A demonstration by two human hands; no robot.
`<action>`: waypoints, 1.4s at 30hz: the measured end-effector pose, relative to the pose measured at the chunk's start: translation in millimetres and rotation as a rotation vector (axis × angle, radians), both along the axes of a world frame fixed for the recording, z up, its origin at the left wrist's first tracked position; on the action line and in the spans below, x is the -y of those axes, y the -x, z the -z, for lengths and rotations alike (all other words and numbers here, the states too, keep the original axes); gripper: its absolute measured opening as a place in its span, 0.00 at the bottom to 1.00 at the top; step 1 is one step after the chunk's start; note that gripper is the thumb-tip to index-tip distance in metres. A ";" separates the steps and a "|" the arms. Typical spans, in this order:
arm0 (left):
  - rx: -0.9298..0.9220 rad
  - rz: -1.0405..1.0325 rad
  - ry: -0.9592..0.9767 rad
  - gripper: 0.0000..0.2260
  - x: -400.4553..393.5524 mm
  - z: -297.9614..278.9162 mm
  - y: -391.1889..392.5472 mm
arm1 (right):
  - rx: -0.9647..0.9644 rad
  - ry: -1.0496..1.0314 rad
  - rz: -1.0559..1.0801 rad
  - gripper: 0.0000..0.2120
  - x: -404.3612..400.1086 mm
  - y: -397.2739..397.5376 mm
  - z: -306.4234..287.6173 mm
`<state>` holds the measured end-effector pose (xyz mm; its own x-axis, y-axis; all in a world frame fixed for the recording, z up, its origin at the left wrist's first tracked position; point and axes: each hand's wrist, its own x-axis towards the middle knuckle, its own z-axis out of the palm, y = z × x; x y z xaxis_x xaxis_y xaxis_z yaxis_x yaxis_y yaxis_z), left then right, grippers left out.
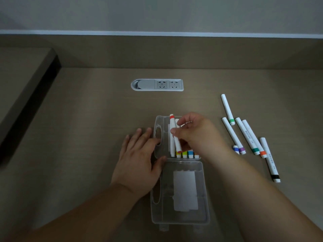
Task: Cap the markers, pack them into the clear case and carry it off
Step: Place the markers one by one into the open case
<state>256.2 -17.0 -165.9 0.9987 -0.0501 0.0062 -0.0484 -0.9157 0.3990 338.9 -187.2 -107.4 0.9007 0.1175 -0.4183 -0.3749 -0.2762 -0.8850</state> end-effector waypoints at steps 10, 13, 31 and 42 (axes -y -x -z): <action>0.023 0.007 0.013 0.24 -0.8 2.2 1.0 | 0.292 0.672 -0.237 0.06 -33.5 3.0 11.7; 0.020 0.007 0.011 0.23 -1.0 2.5 1.4 | 0.274 0.697 -0.259 0.07 -33.2 2.0 15.1; -0.004 0.029 0.015 0.25 -1.2 -0.4 2.7 | 0.255 0.650 -0.199 0.03 -19.7 3.4 17.1; -0.011 0.021 0.002 0.29 -0.5 -0.1 0.6 | 0.187 0.923 0.117 0.05 109.0 -8.4 18.6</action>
<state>255.6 -16.4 -165.8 0.9975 -0.0708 -0.0042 -0.0632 -0.9138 0.4013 347.4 -296.2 -125.9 0.9477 -0.2823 -0.1487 -0.3184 -0.8666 -0.3841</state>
